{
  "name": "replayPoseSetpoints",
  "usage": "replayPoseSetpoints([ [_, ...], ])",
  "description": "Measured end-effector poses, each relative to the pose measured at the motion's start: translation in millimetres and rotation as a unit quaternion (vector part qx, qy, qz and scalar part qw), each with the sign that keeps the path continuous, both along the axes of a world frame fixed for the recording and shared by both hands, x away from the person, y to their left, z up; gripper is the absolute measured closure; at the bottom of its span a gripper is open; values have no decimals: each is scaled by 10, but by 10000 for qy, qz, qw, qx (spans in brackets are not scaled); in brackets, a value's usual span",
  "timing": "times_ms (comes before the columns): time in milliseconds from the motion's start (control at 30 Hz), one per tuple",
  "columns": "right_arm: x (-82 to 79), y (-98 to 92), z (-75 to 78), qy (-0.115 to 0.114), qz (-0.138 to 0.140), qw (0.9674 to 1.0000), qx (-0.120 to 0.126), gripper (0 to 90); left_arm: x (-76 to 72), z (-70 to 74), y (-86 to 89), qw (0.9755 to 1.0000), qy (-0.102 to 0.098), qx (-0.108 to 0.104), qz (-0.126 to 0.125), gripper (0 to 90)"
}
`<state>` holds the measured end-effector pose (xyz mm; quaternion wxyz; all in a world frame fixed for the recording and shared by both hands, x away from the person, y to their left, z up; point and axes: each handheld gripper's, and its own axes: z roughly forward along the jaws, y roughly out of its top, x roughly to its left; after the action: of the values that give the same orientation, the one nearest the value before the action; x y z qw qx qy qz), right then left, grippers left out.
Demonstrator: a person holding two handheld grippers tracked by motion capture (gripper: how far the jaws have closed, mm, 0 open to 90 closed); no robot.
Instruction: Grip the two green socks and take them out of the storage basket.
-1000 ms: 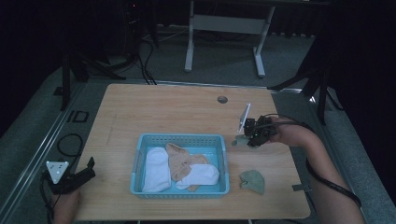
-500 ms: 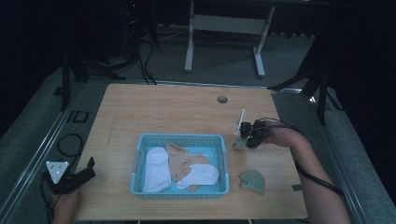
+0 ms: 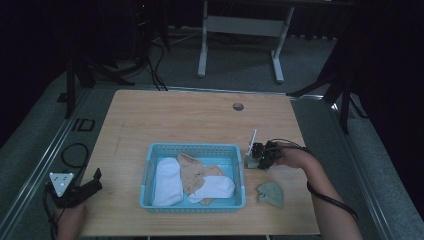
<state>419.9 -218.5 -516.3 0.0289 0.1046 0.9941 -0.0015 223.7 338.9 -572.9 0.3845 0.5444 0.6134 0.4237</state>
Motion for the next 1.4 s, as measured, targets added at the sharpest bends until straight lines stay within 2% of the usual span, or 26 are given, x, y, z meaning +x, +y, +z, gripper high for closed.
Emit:
replayPoseSetpoints([
  [67,-13,4,9,27,-16,10000,-7,833,3,0,-1,10000,12,6,-6,7],
  [133,-43,14,36,35,24,9999,-124,769,2,0,0,10000,10,6,-7,7],
  [200,-65,21,108,-16,16,9999,-142,700,3,0,0,10000,11,0,-7,8],
  [333,-116,16,303,-169,15,9999,6,612,3,0,-1,10000,16,5,-4,7],
  [500,-157,-30,436,-275,-83,9993,241,530,1,0,0,10000,8,4,4,7],
  [700,-181,-126,473,-355,-183,9985,386,472,0,0,0,10000,7,2,2,7],
  [767,-186,-226,472,-403,-373,9973,491,439,1,1,0,10000,10,5,1,7],
  [967,-215,-365,419,-464,-599,9958,516,384,4,1,0,10000,25,6,-2,7],
  [1000,-233,-445,397,-458,-753,9942,611,348,5,1,-1,10000,25,4,-2,7],
  [1100,-232,-517,380,-422,-912,9925,690,318,7,1,-1,10000,34,1,1,7],
  [1133,-234,-585,360,-411,-1091,9908,684,290,8,1,0,10000,35,-3,3,7],
  [1300,-248,-728,315,-474,-1315,9883,604,259,6,1,0,10000,35,-1,5,7],
  [1333,-263,-813,303,-566,-1464,9855,651,226,6,1,1,10000,32,0,3,7],
  [1367,-263,-813,303,-566,-1464,9855,651,226,6,1,1,10000,32,-6,2,7],
  [1400,-282,-902,290,-658,-1647,9814,733,207,6,1,2,10000,33,-8,3,7],
])
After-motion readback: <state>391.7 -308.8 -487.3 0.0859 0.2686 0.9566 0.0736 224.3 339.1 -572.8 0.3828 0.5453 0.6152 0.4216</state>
